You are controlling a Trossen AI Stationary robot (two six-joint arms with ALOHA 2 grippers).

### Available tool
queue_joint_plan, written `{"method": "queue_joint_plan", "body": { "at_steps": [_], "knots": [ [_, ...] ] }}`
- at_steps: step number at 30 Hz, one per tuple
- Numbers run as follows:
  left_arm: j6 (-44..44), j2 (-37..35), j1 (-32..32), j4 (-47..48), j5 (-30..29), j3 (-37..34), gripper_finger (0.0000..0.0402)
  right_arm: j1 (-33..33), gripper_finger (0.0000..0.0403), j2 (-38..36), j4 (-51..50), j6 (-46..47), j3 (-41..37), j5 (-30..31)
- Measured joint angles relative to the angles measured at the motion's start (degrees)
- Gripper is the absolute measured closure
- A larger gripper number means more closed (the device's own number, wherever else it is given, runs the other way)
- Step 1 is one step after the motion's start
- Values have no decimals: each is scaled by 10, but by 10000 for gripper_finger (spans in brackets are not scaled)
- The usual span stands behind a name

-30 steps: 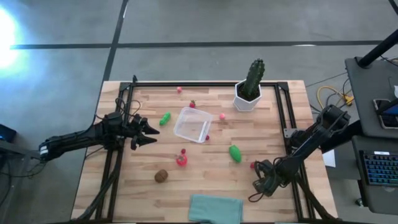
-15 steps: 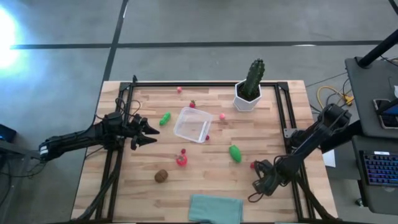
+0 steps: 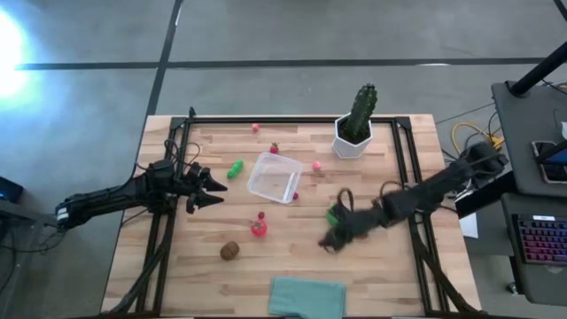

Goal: Pick and placing Produce into tupperware
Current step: Put the bottom pink peach into the transparent bin, then put the right red strawberry into the transparent bin

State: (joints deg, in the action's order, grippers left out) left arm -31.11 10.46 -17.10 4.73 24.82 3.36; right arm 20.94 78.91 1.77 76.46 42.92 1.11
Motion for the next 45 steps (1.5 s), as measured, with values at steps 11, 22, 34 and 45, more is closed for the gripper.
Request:
{"method": "queue_joint_plan", "body": {
  "at_steps": [11,22,34,45],
  "knots": [
    [0,0,0,0,0,0,141,-158,296,99,87,-194,92,-158],
    [0,0,0,0,0,0,141,-221,296,301,-325,-461,429,-52],
    [0,-1,0,0,0,0,141,-286,253,435,-499,-574,628,-3],
    [0,0,0,0,0,0,141,-270,164,454,-582,-593,711,41]
  ]
}}
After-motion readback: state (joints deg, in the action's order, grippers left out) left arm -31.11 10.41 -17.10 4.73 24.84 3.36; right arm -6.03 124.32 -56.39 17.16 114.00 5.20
